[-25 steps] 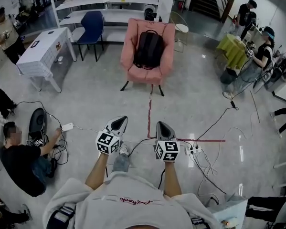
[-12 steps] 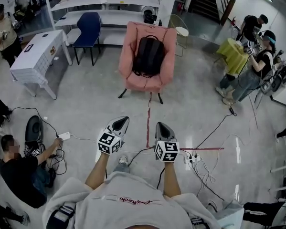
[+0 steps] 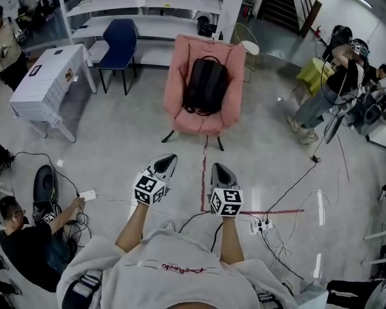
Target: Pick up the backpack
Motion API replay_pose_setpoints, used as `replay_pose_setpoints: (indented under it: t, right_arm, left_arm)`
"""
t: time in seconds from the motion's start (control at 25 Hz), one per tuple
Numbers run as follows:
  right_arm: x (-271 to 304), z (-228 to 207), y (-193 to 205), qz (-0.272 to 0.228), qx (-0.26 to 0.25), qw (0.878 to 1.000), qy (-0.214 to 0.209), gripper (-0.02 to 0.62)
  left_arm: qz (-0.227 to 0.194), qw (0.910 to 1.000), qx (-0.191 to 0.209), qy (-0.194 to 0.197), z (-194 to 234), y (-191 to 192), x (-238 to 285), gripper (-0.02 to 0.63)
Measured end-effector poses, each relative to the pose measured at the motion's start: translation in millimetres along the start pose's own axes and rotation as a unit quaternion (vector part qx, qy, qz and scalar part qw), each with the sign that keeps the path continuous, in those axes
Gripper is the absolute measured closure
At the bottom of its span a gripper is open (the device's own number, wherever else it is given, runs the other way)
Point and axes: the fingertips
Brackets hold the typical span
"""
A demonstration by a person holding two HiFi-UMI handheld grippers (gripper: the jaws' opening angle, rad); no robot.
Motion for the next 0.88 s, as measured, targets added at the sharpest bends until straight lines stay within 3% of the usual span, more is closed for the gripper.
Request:
replay_pose_setpoints:
  t: [0.36,0.88]
  right_arm:
    - [55,-7,-1,0.008,0.002,1.000,0.006,0.577]
    - [83,-16,9,0.015,0.010,1.000,0.004,0.577]
  left_arm:
    - [0.005,0.9999,-0.004,0.008,48,-10,36,0.595]
    - [0.017,0.9997,-0.003,0.015,63,-4,60,0.595]
Point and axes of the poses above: the fingertips, and each gripper's own axes: x forward along the fingers, z to its left, y out of its underside, and after that the axes turned 13 degrees about -x, right-handed
